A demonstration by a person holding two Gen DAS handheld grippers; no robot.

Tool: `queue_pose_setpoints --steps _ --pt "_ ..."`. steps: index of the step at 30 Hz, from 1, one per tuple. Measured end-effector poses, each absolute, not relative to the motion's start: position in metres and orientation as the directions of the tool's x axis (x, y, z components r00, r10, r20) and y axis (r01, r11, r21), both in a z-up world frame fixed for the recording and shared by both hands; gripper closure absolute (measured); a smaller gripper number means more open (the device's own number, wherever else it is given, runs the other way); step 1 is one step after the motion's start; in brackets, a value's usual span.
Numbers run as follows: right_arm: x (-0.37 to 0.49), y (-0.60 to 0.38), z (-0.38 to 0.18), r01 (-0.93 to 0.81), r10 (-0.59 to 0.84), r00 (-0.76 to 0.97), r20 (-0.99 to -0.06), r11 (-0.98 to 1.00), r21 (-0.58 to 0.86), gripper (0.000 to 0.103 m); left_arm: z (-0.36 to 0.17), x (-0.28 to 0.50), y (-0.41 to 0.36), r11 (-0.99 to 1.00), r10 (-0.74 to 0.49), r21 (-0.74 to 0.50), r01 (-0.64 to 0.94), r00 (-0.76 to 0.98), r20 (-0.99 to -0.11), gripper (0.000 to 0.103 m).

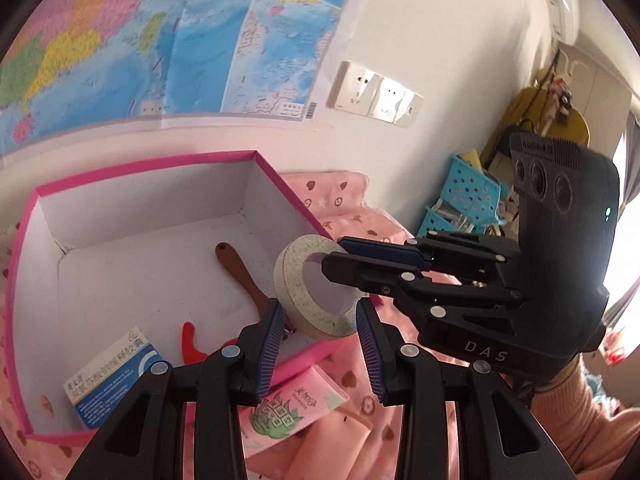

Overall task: Organize rigid objects
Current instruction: 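Carry the tape roll into the magenta box and open the right gripper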

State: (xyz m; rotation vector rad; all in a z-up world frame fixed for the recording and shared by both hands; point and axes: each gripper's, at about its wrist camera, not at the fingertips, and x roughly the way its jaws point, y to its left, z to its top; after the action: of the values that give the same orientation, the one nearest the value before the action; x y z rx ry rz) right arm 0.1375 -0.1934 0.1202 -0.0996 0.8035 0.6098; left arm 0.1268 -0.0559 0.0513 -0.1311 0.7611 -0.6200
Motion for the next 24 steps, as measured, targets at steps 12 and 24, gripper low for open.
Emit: queue_pose_setpoints --steps 12,24 --pt "0.164 -0.184 0.098 -0.525 0.43 0.485 -0.762 0.839 0.139 0.087 0.035 0.151 -0.053 0.826 -0.557 -0.359 0.433 0.535 -0.635 0.066" --pt "0.172 -0.186 0.088 -0.453 0.365 0.479 -0.798 0.882 0.131 0.071 0.027 0.155 -0.045 0.862 -0.502 -0.339 0.376 0.552 -0.665 0.066"
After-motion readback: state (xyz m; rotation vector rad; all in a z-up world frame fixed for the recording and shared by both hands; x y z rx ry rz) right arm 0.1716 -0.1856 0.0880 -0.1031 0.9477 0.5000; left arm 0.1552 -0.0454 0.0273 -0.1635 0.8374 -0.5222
